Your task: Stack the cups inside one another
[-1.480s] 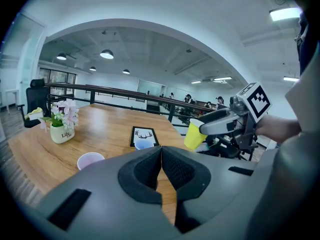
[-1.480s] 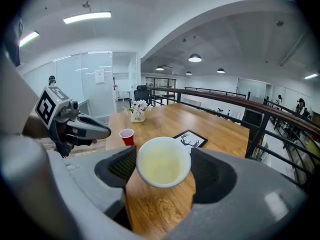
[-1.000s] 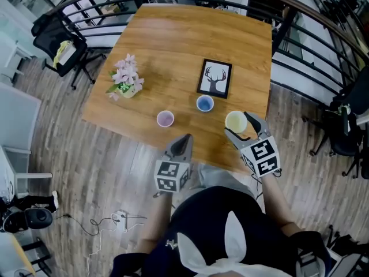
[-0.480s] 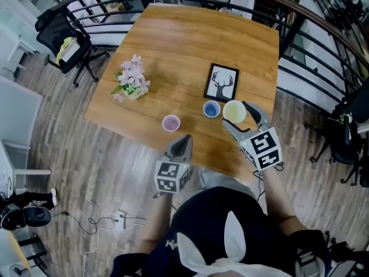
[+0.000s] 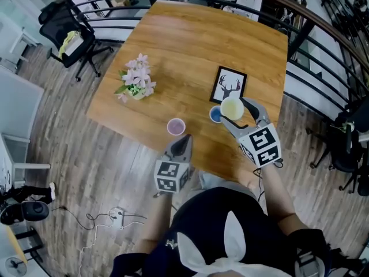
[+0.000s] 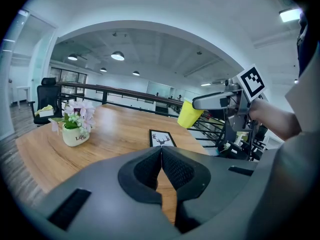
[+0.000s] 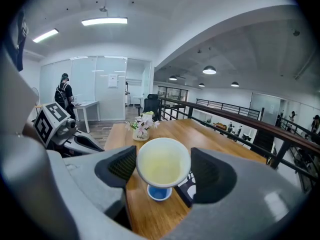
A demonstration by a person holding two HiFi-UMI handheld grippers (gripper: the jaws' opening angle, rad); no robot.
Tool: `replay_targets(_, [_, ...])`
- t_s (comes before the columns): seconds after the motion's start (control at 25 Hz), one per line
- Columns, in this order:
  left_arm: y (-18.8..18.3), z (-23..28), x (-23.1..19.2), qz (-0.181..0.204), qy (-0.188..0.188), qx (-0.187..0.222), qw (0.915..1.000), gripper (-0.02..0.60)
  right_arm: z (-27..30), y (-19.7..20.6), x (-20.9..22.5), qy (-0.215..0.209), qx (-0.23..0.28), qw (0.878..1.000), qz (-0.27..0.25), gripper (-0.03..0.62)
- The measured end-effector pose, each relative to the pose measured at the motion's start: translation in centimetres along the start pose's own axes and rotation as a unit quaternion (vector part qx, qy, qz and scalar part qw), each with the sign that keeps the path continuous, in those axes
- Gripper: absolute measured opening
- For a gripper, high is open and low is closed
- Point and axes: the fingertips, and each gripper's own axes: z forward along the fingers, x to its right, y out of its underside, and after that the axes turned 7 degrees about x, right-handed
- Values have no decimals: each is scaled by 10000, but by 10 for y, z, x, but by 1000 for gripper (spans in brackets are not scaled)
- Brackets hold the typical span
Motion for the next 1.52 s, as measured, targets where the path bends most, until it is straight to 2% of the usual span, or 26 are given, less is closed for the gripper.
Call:
replay_targets(0.6, [9, 20, -22, -131, -27, -154, 9998, 18, 39, 24, 7, -168, -272, 9992, 229, 337])
replay_targets(1.52, [20, 33, -33, -261, 77, -417, 9988, 18, 82, 96, 2, -415, -960, 9923, 657, 339])
